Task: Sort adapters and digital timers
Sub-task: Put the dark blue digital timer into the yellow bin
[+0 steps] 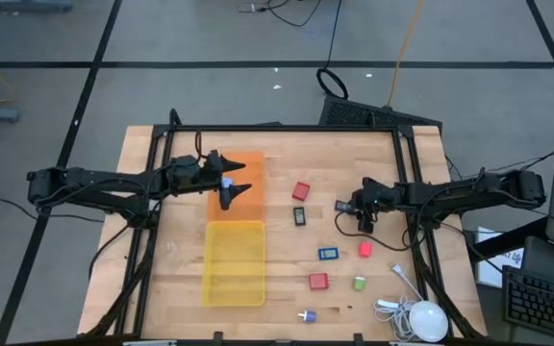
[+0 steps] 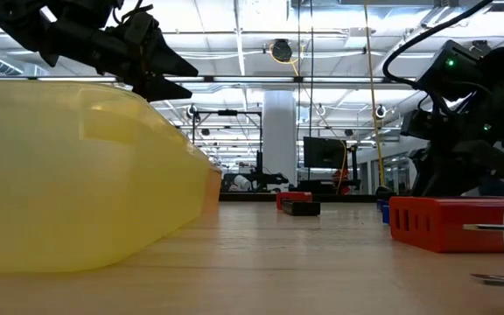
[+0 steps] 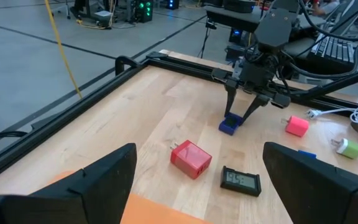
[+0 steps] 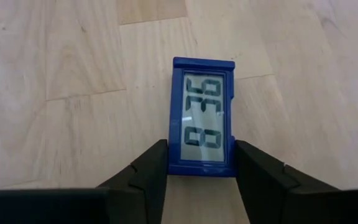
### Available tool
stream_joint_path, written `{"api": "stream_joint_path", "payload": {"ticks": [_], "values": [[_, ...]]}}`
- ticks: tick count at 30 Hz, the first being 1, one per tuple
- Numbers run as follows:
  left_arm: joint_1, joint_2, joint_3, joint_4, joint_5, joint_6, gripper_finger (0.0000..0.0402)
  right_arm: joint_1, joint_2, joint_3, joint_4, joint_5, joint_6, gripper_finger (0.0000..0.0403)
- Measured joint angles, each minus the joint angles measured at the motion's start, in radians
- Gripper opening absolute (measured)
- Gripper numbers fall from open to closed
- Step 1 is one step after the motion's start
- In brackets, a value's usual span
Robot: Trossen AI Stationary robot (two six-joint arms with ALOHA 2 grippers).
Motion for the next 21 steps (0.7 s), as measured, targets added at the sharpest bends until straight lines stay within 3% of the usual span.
{"api": "stream_joint_path", "payload": {"ticks": [5, 12, 17, 21], "values": [[0.000, 0.000, 0.000, 0.002, -0.003, -0.002, 0.0353, 0.001, -0.004, 0.010, 0.121, -0.008, -0.089, 0.0151], [0.000, 0.000, 0.000, 0.002, -0.005, -0.011, 0.0353, 0.001, -0.005, 0.146, 0.260, 0.008, -0.291, 0.0148], [0.000, 0.000, 0.000, 0.019, -0.005, -0.090, 0.0353, 0.013, -0.005, 0.253, 0.287, 0.109, -0.441, 0.0152], [-0.014, 0.041, 0.000, 0.122, -0.007, -0.187, 0.0354, 0.031, -0.005, 0.309, 0.292, 0.228, -0.538, 0.0149]]}}
